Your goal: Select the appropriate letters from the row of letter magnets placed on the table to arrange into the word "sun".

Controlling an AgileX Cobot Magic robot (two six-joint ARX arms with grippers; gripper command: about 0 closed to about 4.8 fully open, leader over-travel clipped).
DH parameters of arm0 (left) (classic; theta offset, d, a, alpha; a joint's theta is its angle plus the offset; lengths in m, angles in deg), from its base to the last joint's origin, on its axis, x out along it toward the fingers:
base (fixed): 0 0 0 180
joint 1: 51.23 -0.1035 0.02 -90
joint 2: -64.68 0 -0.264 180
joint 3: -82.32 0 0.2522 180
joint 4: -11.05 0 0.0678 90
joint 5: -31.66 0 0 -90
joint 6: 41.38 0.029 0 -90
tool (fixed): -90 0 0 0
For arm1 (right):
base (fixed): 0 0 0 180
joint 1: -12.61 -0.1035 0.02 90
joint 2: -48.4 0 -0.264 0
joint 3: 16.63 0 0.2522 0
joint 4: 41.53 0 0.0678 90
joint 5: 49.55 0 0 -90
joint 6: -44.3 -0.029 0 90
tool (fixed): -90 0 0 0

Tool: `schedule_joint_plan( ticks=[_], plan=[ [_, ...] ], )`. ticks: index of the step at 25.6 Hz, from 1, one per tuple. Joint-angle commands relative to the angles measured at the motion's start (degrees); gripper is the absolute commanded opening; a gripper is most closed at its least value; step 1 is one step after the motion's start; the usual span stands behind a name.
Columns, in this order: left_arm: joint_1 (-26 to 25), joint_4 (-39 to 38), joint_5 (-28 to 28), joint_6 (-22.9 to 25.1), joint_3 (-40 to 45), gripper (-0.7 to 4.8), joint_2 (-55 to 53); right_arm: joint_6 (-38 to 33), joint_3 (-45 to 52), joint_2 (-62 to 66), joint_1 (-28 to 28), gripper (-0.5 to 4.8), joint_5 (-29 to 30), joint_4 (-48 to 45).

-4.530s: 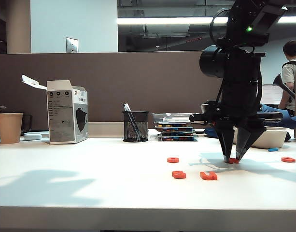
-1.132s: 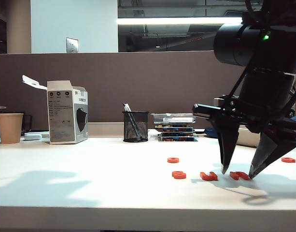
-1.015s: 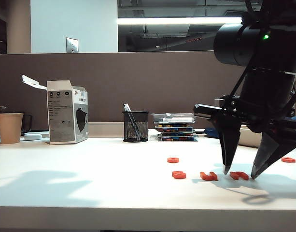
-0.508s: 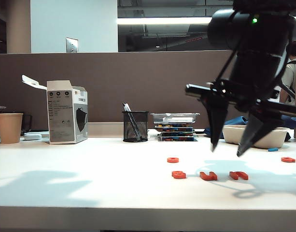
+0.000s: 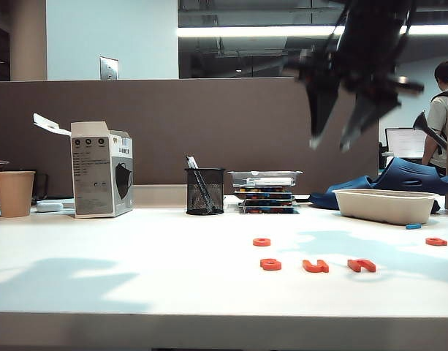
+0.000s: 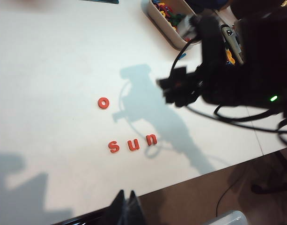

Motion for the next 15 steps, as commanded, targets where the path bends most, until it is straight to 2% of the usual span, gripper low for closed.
schedule_joint_plan(
  ticks=[1, 2, 3, 6, 8, 15],
  plan=[
    [0.0, 0.6, 0.0, 0.2, -0.1, -0.05, 0.1, 5.1, -5.7, -0.3, 3.1, 1.65, -0.3, 2.7],
    [0.0, 1.0, 0.0, 0.2, -0.1, -0.05, 0.1, 6.6, -7.9, -0.3, 4.9, 0.8, -0.2, 4.0],
    [0.0, 1.1, 0.1, 0.2, -0.1, -0.05, 0.1, 7.7, -8.9, -0.7, 6.0, 0.47, -0.2, 4.7],
    [0.0, 1.2, 0.0, 0.2, -0.1, -0.05, 0.1, 11.5, -11.5, -2.8, 11.3, 0.37, -0.2, 5.1],
    [0.0, 1.2, 0.0, 0.2, -0.1, -0.05, 0.1, 12.6, -11.5, -4.1, 13.4, -0.09, -0.2, 4.7],
    [0.0, 3.1, 0.1, 0.2, -0.1, -0.05, 0.2, 16.1, -11.5, -8.6, 23.5, -0.07, 0.5, 4.7]
  ],
)
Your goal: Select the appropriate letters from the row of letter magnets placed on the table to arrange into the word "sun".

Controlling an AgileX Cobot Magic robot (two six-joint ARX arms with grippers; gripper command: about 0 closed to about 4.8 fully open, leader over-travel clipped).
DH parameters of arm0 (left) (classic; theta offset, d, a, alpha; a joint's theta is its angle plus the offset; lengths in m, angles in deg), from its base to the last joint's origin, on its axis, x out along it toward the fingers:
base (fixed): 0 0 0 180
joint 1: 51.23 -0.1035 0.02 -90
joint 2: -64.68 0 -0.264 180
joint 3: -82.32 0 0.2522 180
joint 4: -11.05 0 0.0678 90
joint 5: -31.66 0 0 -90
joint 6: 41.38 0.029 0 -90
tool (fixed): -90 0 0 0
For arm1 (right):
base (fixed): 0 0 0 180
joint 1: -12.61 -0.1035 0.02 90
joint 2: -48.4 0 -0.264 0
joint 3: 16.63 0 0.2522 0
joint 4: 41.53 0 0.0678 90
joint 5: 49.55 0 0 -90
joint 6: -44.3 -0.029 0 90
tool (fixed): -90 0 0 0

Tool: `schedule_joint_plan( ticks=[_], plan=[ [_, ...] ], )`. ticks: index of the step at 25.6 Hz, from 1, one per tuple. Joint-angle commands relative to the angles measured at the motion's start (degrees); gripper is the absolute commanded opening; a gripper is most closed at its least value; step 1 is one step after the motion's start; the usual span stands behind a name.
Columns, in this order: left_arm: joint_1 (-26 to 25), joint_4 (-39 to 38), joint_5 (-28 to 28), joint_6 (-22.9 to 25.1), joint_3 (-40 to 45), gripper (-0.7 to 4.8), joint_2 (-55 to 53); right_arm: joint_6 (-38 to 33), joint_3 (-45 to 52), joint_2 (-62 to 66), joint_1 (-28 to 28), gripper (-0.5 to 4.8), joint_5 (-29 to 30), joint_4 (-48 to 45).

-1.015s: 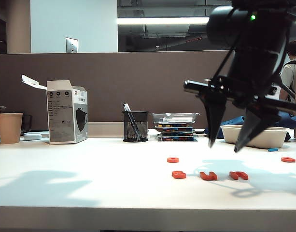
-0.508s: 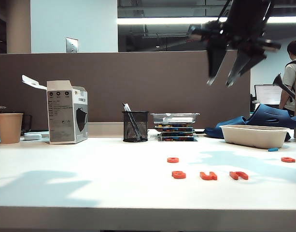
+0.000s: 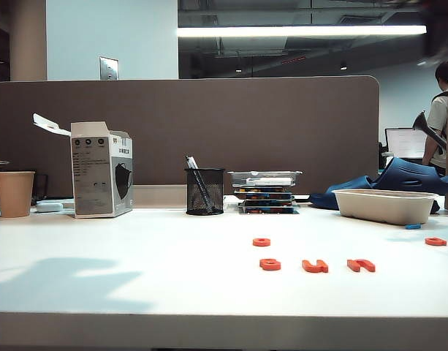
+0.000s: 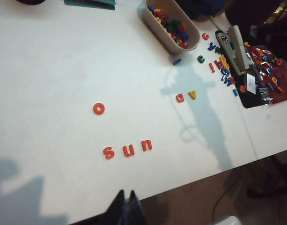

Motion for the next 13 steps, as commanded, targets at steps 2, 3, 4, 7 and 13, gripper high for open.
schedule_joint_plan(
  ticks=[2, 3, 4, 7, 13],
  plan=[
    [0.0, 2.0, 0.1, 0.2, -0.1, -0.05, 0.1, 1.7, -0.3, -2.8, 5.9, -0.07, 2.0, -0.3],
    [0.0, 2.3, 0.1, 0.3, -0.1, -0.05, 0.1, 1.9, -0.3, -3.3, 7.2, -0.07, 3.3, -0.2],
    [0.0, 2.5, 0.1, 0.3, -0.1, -0.05, 0.1, 2.0, -0.3, -4.0, 8.9, -0.07, 5.1, -0.1],
    [-0.1, 3.2, 0.1, 0.9, -0.1, -0.05, 0.1, 2.5, -0.3, -5.6, 13.3, -0.07, 9.6, -0.1],
    [-2.5, 16.2, -1.8, 23.1, -0.2, -0.06, -0.5, 2.5, -0.2, -9.3, 19.2, -0.07, 10.8, 1.3]
  ],
)
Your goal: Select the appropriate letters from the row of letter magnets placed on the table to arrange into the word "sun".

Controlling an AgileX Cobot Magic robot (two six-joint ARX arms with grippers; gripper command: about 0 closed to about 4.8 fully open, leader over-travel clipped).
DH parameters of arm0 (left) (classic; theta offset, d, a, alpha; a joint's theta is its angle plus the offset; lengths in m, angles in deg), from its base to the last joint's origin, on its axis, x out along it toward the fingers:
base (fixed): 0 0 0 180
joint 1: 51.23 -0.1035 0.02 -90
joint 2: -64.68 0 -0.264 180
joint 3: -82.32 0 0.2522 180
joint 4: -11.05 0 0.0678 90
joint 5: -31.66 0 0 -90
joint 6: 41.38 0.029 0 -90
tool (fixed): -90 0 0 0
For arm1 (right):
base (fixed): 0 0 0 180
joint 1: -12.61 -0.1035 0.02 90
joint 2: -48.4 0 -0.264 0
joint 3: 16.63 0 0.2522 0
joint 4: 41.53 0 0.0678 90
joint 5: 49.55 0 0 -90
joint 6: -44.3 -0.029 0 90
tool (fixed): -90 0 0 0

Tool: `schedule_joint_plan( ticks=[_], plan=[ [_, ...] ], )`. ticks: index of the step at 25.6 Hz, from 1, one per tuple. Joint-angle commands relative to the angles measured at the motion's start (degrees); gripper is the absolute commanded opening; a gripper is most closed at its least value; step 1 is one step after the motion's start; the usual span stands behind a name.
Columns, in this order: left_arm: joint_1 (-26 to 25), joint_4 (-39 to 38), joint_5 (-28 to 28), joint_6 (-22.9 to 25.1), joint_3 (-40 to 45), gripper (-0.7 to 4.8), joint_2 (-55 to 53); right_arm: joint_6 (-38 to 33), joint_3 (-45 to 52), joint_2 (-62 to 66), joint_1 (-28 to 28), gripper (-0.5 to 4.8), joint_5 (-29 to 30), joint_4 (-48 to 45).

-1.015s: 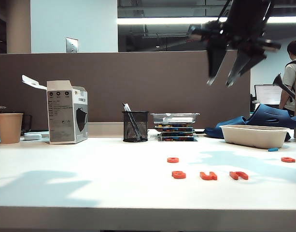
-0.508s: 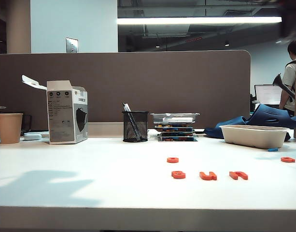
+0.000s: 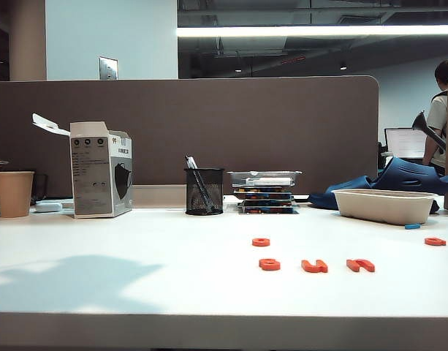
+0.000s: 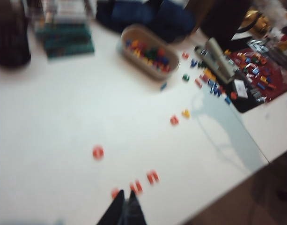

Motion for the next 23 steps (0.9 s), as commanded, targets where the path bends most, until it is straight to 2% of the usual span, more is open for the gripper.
schedule_joint_plan(
  ticks=[1, 3, 5, 10, 14, 16, 20, 23],
  plan=[
    [-5.2, 12.9, -2.2, 11.0, -0.2, -0.06, -0.7, 0.2, -0.1, -2.2, 1.0, -0.07, 1.0, 0.3],
    [-12.4, 17.6, -0.8, 13.7, -0.8, -0.06, -1.4, 0.2, 0.1, -3.8, 1.0, -0.07, 3.6, 0.5],
    [-18.0, 18.2, 1.9, 15.1, -2.1, -0.06, -1.7, 0.2, 0.6, -5.5, 1.0, -0.08, 4.8, 0.5],
    [-32.2, 18.3, 8.0, 18.7, -6.1, -0.06, -2.1, 0.2, 2.8, -10.6, 1.0, -0.08, 4.8, 0.3],
    [-42.6, 18.0, 9.8, 21.4, -8.6, -0.06, -0.7, 0.2, 6.4, -16.5, 1.1, -0.08, 4.9, 0.2],
    [-47.5, 15.4, 9.8, 22.2, -8.6, -0.06, 1.4, 0.2, 10.1, -20.8, 1.1, -0.08, 5.1, -0.9],
    [-51.1, 12.1, 8.1, 22.8, -7.1, -0.06, 5.4, -0.3, 16.3, -26.7, 1.0, -0.08, 5.9, -1.9],
    [-51.0, 12.8, 6.3, 24.4, -1.1, -0.06, 12.1, -0.3, 22.9, -32.9, 1.0, -0.08, 6.4, -2.6]
  ],
)
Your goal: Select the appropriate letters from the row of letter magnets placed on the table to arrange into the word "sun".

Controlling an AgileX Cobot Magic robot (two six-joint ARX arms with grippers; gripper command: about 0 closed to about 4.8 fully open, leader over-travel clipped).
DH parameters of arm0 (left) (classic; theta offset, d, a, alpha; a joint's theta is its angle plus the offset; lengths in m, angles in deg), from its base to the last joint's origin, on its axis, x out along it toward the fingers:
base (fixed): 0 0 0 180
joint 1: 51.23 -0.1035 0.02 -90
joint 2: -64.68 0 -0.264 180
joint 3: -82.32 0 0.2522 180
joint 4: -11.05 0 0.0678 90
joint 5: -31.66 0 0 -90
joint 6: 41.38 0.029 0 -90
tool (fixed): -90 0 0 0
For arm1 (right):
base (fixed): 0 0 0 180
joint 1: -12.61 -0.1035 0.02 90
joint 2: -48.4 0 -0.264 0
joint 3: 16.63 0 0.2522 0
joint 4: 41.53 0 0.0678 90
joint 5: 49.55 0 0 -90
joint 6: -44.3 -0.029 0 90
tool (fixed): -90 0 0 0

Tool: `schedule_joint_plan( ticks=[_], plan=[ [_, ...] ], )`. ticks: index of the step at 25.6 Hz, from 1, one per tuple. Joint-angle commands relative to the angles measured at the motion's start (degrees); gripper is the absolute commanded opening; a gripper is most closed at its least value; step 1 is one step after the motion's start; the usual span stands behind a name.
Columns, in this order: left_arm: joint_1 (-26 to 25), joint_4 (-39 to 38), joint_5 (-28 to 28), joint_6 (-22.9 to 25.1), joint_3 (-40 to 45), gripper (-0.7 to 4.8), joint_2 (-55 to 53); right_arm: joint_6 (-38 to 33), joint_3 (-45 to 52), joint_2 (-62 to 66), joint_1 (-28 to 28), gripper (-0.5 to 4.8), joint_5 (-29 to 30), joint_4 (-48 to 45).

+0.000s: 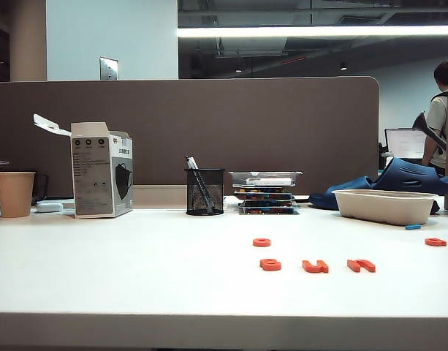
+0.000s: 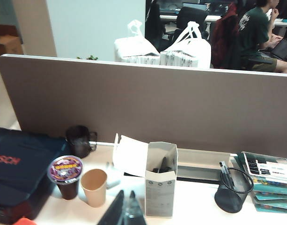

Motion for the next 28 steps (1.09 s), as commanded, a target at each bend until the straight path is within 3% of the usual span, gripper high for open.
schedule_joint_plan(
  ticks=[1, 5, 10, 17, 21, 24, 28],
  plan=[
    [0.2, 0.8, -1.1, 1.7, 5.4, -0.06, 6.1, -0.1, 5.0, -5.0, -0.1, -0.08, 1.3, -1.7],
    [0.2, 2.1, -0.4, 1.7, 20.1, -0.06, 20.2, -2.0, 15.4, -13.6, -0.1, -0.08, 6.8, -5.2],
    [0.2, 2.5, -0.5, 1.6, 30.8, -0.06, 31.6, -2.7, 22.5, -18.9, -0.3, -0.08, 10.3, -6.0],
    [0.3, 2.8, 1.0, 1.0, 43.1, -0.06, 44.4, -2.7, 29.9, -25.4, -0.3, -0.08, 10.7, -7.7],
    [0.3, 4.4, 5.5, 0.6, 50.3, -0.06, 53.7, -2.6, 34.5, -34.7, -0.2, -0.08, 10.4, -15.4],
    [0.3, 7.1, 5.8, 0.6, 54.3, -0.06, 58.3, 0.9, 36.9, -41.5, -0.2, -0.08, 10.3, -19.1],
    [0.3, 8.3, 7.1, 0.6, 59.2, -0.06, 62.1, -0.5, 40.0, -47.3, -0.2, -0.08, 10.3, -18.2]
  ],
)
